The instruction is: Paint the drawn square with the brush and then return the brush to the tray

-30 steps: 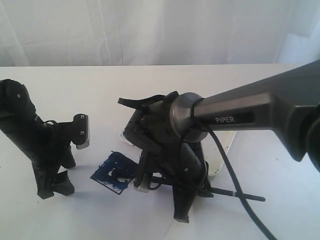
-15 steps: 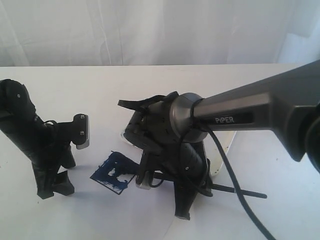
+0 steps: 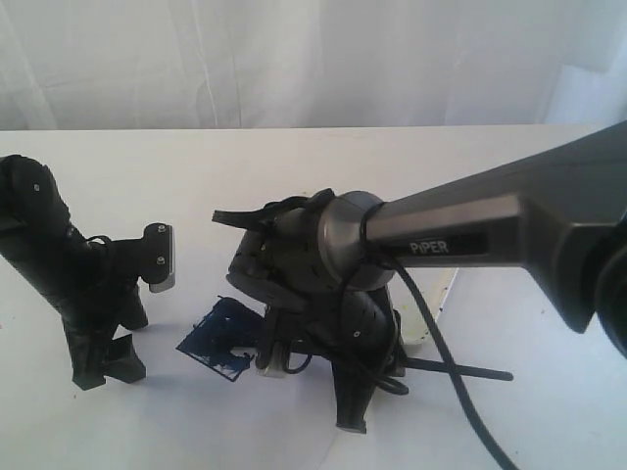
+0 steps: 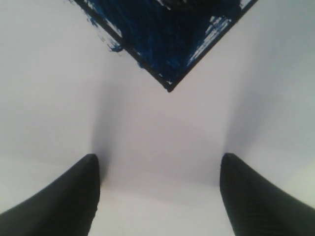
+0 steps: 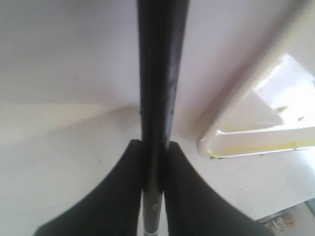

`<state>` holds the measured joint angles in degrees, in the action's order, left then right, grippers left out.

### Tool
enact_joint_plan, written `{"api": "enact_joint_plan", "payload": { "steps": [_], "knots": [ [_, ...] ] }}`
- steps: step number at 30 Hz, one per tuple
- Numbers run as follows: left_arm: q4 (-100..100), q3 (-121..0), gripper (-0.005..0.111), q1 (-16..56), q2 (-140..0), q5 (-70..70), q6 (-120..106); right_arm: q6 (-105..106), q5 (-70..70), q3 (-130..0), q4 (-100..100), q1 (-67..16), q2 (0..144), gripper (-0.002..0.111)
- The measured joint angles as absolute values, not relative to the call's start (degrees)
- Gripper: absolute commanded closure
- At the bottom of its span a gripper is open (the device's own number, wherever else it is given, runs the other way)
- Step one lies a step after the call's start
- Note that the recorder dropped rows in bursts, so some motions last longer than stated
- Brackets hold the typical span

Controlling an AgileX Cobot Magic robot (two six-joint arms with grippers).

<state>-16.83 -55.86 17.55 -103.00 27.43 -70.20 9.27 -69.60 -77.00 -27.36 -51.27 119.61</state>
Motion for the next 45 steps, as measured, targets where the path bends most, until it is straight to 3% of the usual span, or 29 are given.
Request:
{"api": "enact_joint_plan", "payload": {
  "steps": [45],
  "knots": [
    [-16.73,-55.86,0.035,17.55,-103.0,27.53,-70.13,13.23,-70.43,-79.37,-24.24,-51.76,122.0,0.108]
  ]
}}
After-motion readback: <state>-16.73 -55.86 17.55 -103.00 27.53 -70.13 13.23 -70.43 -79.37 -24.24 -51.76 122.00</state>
